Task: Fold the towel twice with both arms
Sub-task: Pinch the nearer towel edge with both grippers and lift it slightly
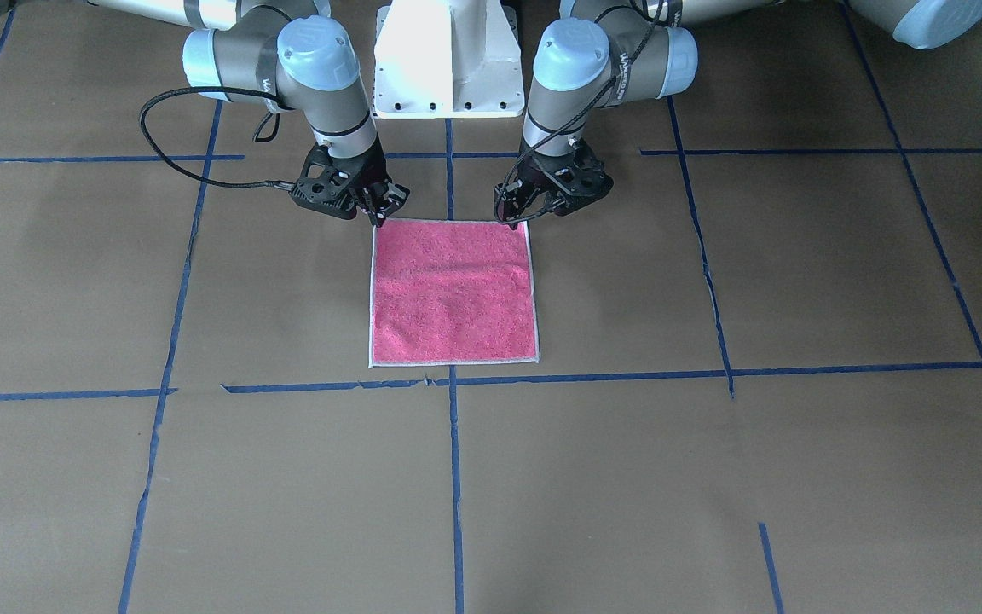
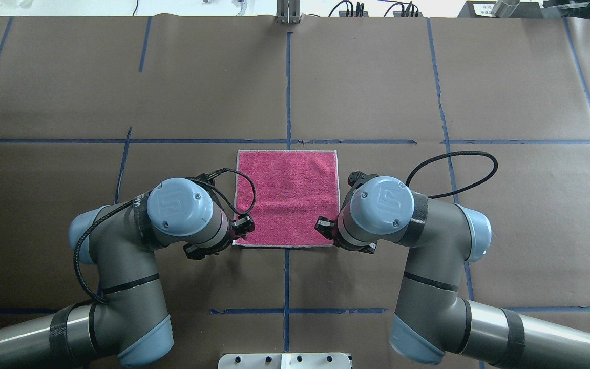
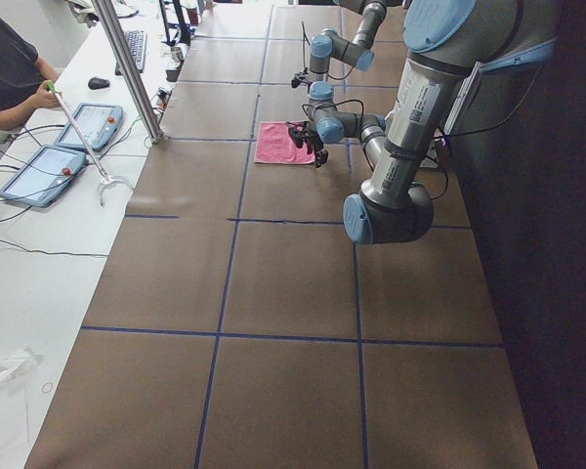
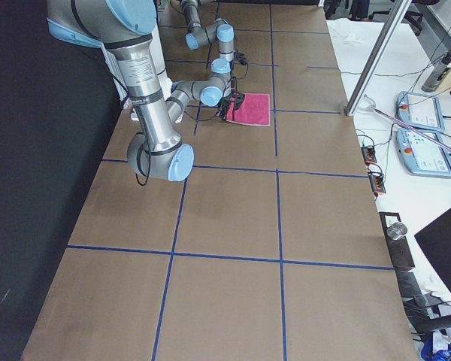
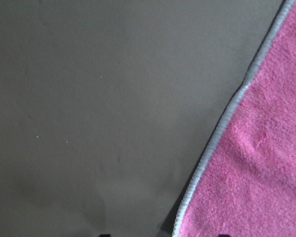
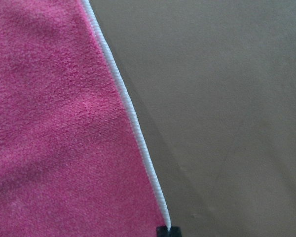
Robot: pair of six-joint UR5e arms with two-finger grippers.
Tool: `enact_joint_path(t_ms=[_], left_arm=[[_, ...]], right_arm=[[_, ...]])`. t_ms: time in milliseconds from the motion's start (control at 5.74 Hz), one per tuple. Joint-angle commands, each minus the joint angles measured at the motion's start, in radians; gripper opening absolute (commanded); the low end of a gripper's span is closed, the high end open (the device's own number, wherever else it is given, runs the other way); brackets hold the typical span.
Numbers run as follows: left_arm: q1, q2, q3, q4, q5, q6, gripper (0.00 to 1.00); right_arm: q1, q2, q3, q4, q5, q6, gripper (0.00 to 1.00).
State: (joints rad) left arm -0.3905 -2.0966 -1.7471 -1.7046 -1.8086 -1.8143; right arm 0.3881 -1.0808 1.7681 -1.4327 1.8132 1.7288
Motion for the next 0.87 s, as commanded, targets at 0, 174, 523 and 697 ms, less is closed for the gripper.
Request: enact_joint_path(t_ms=[0, 174, 523, 697], left_arm=[[0.002, -0.003, 0.003, -0.003, 0.000, 0.003, 0.62], [0.002, -0.005, 0.006, -0.004, 0.000, 0.004, 0.62], [0.002, -0.025, 0.027, -0.004, 0.000, 0.007, 0.62], [0.001, -0.025, 0.028, -0.003, 0.000, 0.007, 0.53]], right_arm=[[0.002, -0.001, 0.001, 0.000, 0.000, 0.000, 0.04], [0.002, -0.001, 0.001, 0.000, 0.000, 0.000, 0.04], [0.002, -0.002, 0.001, 0.000, 0.000, 0.000, 0.04], [0.002, -0.002, 0.001, 0.000, 0.000, 0.000, 0.04]])
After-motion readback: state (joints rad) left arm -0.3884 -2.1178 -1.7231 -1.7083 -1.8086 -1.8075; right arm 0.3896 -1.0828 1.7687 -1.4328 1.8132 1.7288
